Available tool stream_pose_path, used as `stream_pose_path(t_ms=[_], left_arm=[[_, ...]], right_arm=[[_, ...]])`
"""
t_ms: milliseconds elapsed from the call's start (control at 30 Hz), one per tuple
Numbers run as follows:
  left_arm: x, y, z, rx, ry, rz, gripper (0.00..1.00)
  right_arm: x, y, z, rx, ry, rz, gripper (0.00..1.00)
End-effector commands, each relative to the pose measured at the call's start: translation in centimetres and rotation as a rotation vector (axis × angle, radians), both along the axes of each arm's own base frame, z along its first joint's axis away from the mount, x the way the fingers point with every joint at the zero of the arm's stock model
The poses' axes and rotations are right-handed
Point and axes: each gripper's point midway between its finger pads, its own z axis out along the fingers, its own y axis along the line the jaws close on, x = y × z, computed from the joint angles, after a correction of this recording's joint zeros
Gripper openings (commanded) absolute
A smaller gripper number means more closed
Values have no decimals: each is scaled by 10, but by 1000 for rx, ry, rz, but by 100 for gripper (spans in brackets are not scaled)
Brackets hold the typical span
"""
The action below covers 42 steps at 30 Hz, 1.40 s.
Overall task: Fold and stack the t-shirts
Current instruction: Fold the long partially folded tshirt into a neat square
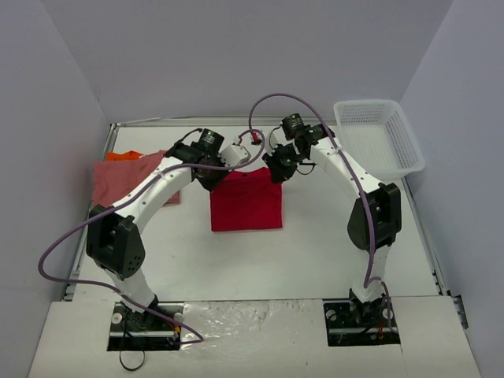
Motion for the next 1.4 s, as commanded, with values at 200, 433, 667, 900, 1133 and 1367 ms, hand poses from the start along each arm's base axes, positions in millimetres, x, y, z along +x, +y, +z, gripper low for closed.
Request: stream_pose_path(t_ms=[200,433,667,900,1133,1367], left_arm=[[28,6,36,-55,-96,68,2],[38,8,35,-60,-95,75,2],[49,7,37,-70,-113,79,2],[72,7,31,-74,-134,109,2],[92,4,10,-64,-129,107,2],[104,1,-4,-52,-118,103,2]], right_arm=[[18,-5,7,3,-3,-30,0],[32,-2,10,13,-13,-40,0],[45,-2,17,21,-29,-48,0],[61,-9,5,13,-21,-72,0],[76,-10,-14,10,-2,-78,0],[91,-9,-36,4,18,-82,0]])
